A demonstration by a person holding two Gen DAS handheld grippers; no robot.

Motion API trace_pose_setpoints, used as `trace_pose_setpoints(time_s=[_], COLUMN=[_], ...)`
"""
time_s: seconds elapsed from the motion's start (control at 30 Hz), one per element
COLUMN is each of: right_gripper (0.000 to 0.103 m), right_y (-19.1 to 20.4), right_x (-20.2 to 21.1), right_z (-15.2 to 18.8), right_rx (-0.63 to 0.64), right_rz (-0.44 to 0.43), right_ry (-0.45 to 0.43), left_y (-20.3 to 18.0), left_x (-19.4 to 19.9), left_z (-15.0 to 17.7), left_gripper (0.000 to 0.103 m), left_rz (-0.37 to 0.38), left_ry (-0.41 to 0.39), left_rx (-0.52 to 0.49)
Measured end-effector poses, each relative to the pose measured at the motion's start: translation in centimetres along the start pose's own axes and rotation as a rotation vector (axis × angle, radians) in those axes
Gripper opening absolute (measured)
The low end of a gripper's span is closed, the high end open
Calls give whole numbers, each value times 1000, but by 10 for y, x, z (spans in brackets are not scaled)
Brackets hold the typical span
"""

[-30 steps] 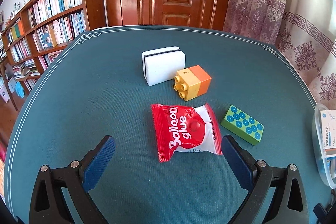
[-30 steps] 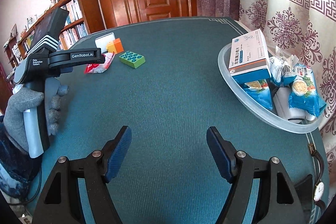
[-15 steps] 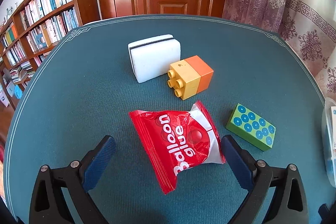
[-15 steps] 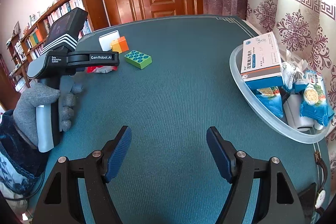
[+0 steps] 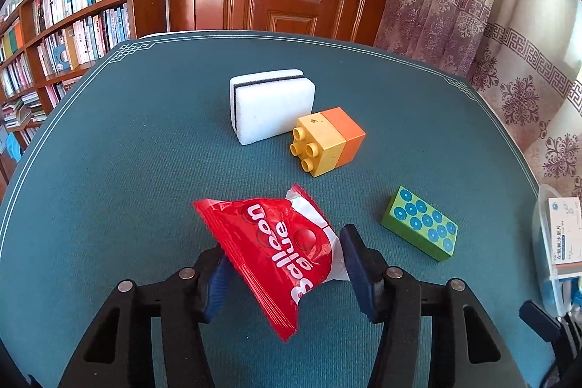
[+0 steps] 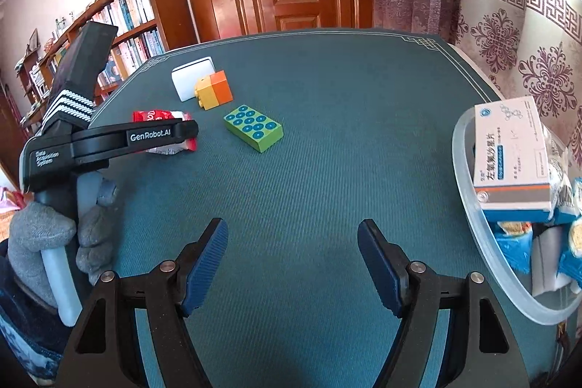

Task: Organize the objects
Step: 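Grasp the red Balloon glue packet with the left gripper, then grasp the green dotted block with the right gripper while the left gripper holds the glue packet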

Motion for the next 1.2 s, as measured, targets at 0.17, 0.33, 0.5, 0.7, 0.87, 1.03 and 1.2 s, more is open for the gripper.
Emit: trace_pose_setpoints(time_s=[0.17,0.33,0.5,0.7,0.87,1.03,1.2], right_gripper=[75,75,75,75,75,72,65], right_y=[3,8,24,31,29,31,30], right_x=[-32,-55,-69,-80,-93,-98,-95], right_z=[-22,-43,-55,-69,-83,-86,-83], right_rx=[-8,-15,-32,-42,-45,-2,20], right_rz=[-39,-52,-82,-73,-42,21,33], right_ry=[24,39,42,37,38,52,51], left_y=[7,10,19,34,37,38,36], left_x=[7,14,19,22,20,20,19], left_z=[-3,-9,-17,-26,-24,-23,-21], left_gripper=[56,56,56,56,56,56,56], left_rz=[24,33,24,12,5,4,8], left_ry=[-1,-25,-48,-62,-55,-51,-46], left_rx=[36,56,86,146,159,164,157])
Point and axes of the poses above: each gripper's, at about its wrist camera, not at the fingertips, and x roughly against the way its jaws point, y to its left, z to its underside, the point moved 10 cm from there along -x, roughly the way its jaws point, and after that the axes turned 14 degrees about x, right-handed, at the moved point
